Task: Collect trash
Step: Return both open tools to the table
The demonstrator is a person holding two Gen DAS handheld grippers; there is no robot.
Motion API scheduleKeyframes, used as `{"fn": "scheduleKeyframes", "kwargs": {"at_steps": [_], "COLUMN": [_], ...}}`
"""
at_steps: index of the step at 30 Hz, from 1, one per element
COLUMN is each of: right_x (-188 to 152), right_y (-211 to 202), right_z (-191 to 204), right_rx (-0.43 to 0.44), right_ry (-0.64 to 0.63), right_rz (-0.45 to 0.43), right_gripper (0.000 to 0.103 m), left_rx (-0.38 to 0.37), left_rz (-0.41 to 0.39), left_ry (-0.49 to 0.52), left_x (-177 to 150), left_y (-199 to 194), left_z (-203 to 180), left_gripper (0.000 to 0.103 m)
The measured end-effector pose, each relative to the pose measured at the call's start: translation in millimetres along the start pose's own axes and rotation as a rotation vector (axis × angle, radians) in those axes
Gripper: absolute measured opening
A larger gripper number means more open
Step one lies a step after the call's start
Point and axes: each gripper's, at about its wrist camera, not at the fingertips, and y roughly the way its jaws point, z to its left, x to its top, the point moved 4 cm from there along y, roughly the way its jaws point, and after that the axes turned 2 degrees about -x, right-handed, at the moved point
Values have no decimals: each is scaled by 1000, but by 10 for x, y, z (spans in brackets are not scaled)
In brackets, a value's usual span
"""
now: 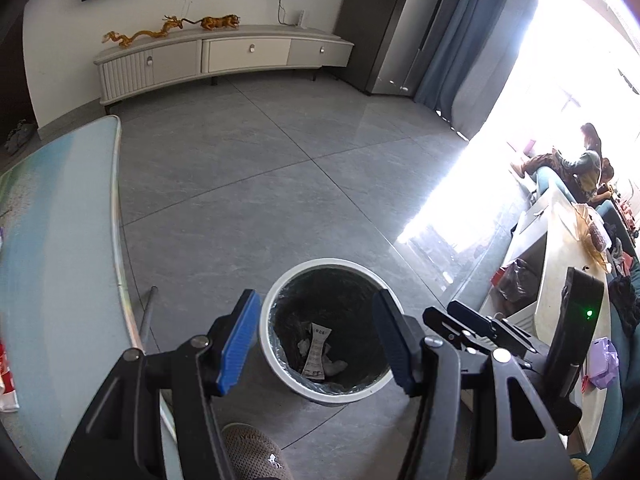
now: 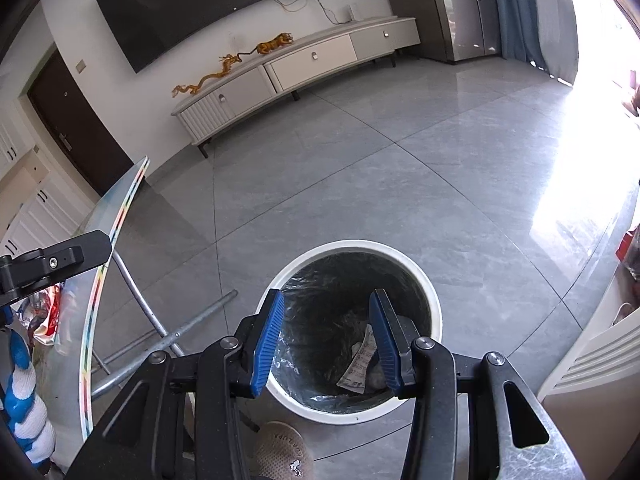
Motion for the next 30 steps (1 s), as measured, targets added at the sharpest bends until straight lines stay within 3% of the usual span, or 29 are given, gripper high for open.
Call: {"fn": "scheduleKeyframes", "kwargs": {"at_steps": [10,19,30], "right_x": [115,75,-61], "right_y": [-644,-1056,-1426], "right_z": [792,1678,2571], "right_rx": [53,129,184], "right_ry": [-147,-285,-421], "right_rz": [-126,-182,-215], "right_gripper": [45,49,50], "left_rx": [238,442,545], "left_rz": [-206,-349,-458], "left_ry": [-22,-121,-261], "left_x": [-249,-629,-1124], "left_y": [-1149,-2130,-2942], "left_z": [587,1281,1965], "left_gripper": [57,67,67]}}
